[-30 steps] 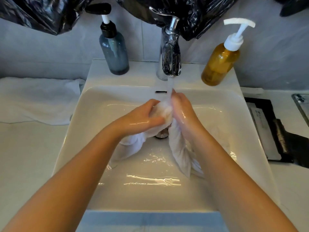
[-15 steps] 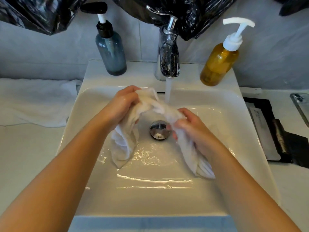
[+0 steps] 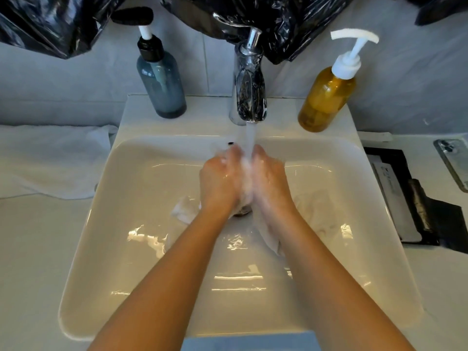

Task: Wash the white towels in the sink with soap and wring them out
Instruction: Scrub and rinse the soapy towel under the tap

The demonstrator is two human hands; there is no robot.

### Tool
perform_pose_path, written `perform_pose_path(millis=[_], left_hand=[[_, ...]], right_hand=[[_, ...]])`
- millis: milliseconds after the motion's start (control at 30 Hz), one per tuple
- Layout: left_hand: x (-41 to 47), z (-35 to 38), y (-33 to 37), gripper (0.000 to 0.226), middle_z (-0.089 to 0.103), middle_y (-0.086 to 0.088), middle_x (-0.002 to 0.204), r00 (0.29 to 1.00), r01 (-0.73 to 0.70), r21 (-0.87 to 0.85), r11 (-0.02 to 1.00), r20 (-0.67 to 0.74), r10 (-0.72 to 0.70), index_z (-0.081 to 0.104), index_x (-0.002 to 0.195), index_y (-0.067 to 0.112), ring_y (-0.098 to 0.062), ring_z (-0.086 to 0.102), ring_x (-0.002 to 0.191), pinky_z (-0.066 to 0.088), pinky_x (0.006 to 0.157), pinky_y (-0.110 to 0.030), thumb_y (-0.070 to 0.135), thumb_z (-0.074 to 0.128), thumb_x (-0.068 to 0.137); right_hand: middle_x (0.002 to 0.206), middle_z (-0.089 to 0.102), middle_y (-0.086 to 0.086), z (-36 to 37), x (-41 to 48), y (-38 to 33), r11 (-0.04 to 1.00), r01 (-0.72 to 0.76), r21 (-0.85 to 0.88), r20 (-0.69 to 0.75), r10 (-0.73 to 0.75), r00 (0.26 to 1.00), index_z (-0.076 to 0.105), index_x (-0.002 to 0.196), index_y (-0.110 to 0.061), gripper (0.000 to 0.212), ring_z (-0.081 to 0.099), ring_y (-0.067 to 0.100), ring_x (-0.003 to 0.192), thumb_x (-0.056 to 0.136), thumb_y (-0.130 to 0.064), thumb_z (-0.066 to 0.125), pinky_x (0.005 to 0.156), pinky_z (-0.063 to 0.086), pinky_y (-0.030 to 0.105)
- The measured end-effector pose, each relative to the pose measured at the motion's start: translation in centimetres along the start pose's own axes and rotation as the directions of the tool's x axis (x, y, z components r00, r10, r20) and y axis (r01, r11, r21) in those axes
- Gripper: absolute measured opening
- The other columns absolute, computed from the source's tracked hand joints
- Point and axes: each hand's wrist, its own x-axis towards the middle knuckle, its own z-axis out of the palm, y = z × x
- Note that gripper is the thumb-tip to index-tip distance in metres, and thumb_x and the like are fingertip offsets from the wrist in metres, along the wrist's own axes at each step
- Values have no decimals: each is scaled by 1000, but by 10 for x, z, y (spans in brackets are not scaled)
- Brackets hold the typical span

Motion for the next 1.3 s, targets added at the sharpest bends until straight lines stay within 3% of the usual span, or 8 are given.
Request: perform_pose_path(millis=[133, 267, 467, 667, 900, 1067, 1167, 1300], left_hand=[[15, -2, -4, 28, 52, -2, 64, 999, 42, -105, 994, 35, -38, 57, 61, 21, -21, 52, 65, 41, 69, -31, 39, 52, 83], [-2, 4, 2, 21, 49, 4, 77, 902, -432, 460, 776, 234, 363, 63, 98, 4, -8, 50, 69, 30, 60, -20, 14, 47, 88], [31, -19, 2, 25, 60, 1, 77, 955, -15, 233, 972, 291, -55, 60, 81, 13, -18, 54, 72, 42, 64, -24, 29, 51, 98], [10, -44, 19, 57, 64, 8, 111, 790, -118, 249, 961, 610, -61, 56, 123, 21, -19, 62, 108, 50, 91, -30, 51, 68, 76], [-12, -26, 15, 31, 65, -9, 95, 925, 259, -257, 931, 342, -163, 56, 107, 19, -20, 65, 80, 52, 66, -31, 31, 60, 78], [-5, -6, 18, 34, 71, -9, 84, 956, 292, -82, 953, 58, -288, 64, 76, 19, -26, 66, 79, 52, 70, -34, 47, 53, 92], [4, -29, 15, 34, 70, -9, 91, 946, 217, 122, 969, 219, -239, 68, 89, 15, -20, 66, 84, 51, 75, -33, 47, 55, 94], [10, -88, 27, 50, 67, 8, 102, 777, -145, 548, 823, 579, -248, 63, 104, 31, -10, 62, 89, 46, 76, -29, 74, 49, 81]], right_hand=[[77, 70, 7, -8, -5, 0, 997, -45, 67, 56, 41, 998, 68, 80, -16, 29, 68, 16, 73, 98, -32, 52, 62, 47, 22], [68, 56, -6, -9, 14, 1, 998, -64, 3, -23, 64, 998, 51, 68, -22, 36, 53, 5, 57, 103, -28, 48, 55, 41, 15], [73, 63, 2, -20, -4, 1, 990, -140, -25, 4, 140, 990, 64, 74, -21, 32, 59, 21, 69, 98, -36, 49, 58, 41, 26], [60, 52, -4, -29, 6, -4, 999, 46, -19, 2, -46, 999, 57, 59, -27, 37, 51, 20, 66, 93, -41, 57, 68, 38, 38], [68, 54, 0, -18, 8, 1, 995, 98, -8, -80, -98, 992, 58, 72, -23, 30, 54, 18, 69, 98, -36, 51, 69, 45, 34], [81, 73, -1, 7, -13, 9, 999, -12, 36, 40, 10, 999, 71, 85, -30, 29, 71, 22, 83, 83, -50, 49, 77, 60, 36], [77, 65, -1, -15, -10, 0, 986, 26, -162, 152, -1, 988, 62, 75, -17, 28, 62, 16, 69, 97, -31, 51, 57, 48, 14], [82, 63, 6, -46, -6, -8, 973, 21, -231, 218, 31, 975, 66, 82, -14, 38, 60, 21, 78, 100, -44, 51, 72, 46, 31]])
